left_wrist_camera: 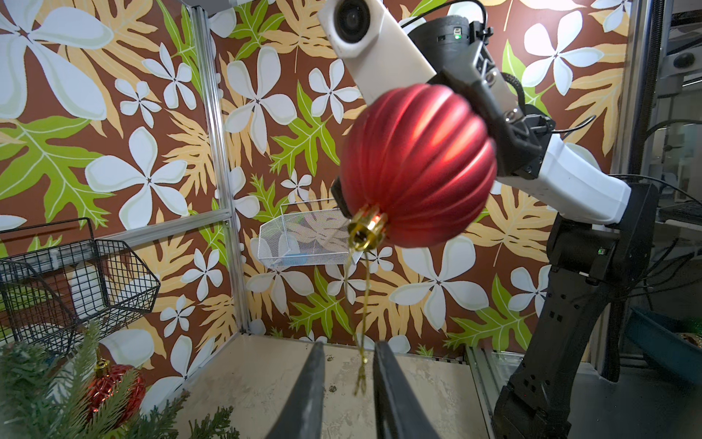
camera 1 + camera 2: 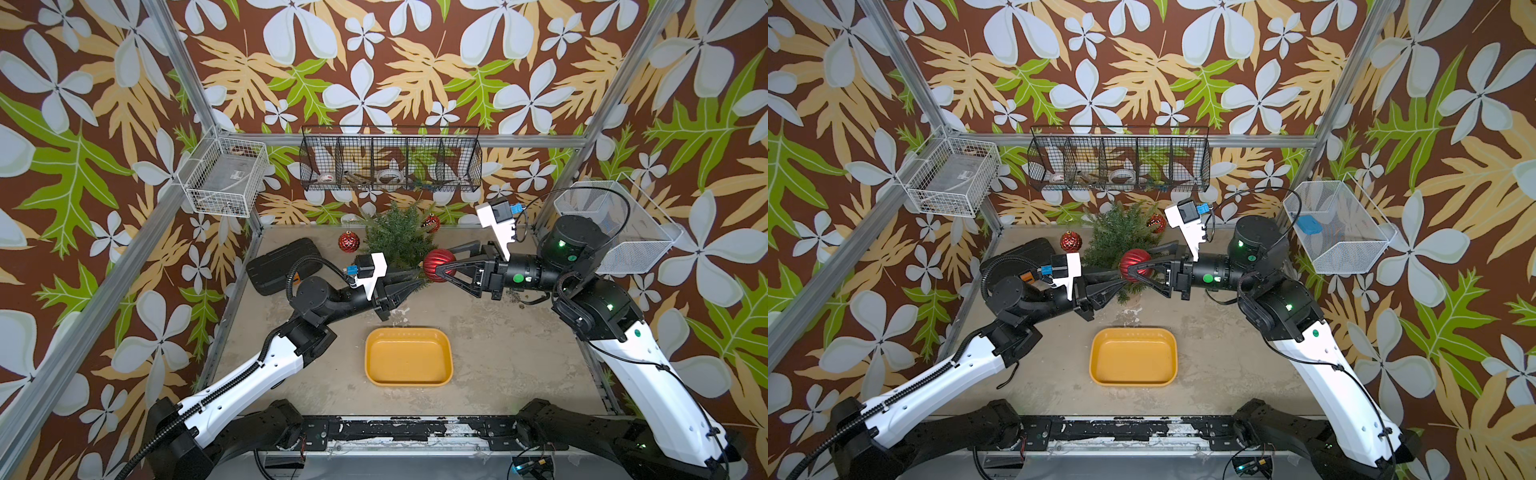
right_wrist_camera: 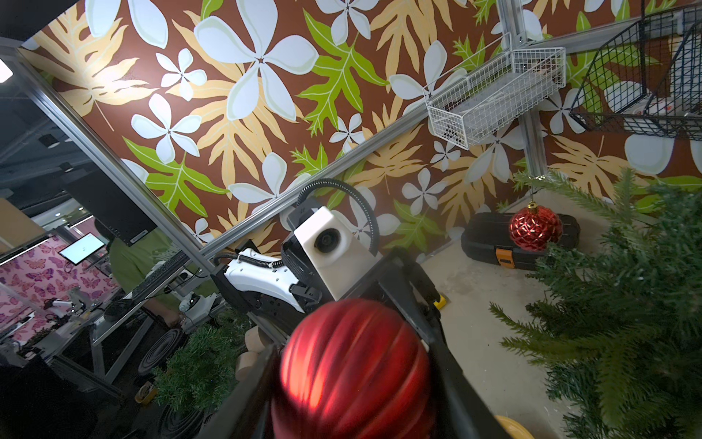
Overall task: Decorate the small christmas tree with ornaments
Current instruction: Pick up an ornament from the container.
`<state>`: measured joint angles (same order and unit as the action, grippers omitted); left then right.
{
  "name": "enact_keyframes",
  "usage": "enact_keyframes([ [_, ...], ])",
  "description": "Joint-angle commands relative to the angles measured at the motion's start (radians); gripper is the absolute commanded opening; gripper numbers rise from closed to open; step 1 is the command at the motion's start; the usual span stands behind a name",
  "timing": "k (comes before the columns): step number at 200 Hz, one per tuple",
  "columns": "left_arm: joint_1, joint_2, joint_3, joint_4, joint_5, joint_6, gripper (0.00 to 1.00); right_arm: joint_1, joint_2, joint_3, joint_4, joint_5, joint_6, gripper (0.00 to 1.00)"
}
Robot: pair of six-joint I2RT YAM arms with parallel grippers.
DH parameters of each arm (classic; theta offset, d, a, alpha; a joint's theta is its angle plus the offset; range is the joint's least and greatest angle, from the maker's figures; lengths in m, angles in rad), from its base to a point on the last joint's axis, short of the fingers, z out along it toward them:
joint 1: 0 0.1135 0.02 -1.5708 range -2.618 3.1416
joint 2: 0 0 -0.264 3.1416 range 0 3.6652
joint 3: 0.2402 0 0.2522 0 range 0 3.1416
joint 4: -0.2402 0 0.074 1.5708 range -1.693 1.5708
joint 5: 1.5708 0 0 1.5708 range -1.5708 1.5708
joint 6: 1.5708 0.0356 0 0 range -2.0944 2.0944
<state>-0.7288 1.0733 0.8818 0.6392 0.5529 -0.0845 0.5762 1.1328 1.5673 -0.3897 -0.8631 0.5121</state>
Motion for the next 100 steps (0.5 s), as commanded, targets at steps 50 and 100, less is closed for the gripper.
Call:
enact_keyframes([
  [50, -0.001, -0.056, -0.024, -0.024, -0.051, 0.045, 0.08, -0.001, -0.017, -0.02, -0.004, 0.045, -0.021, 0.48],
  [100, -0.001, -0.114, -0.027, -0.205, -0.103, 0.114, 0.04, -0.001, -0.038, -0.113, 0.056, 0.041, 0.006, 0.48],
])
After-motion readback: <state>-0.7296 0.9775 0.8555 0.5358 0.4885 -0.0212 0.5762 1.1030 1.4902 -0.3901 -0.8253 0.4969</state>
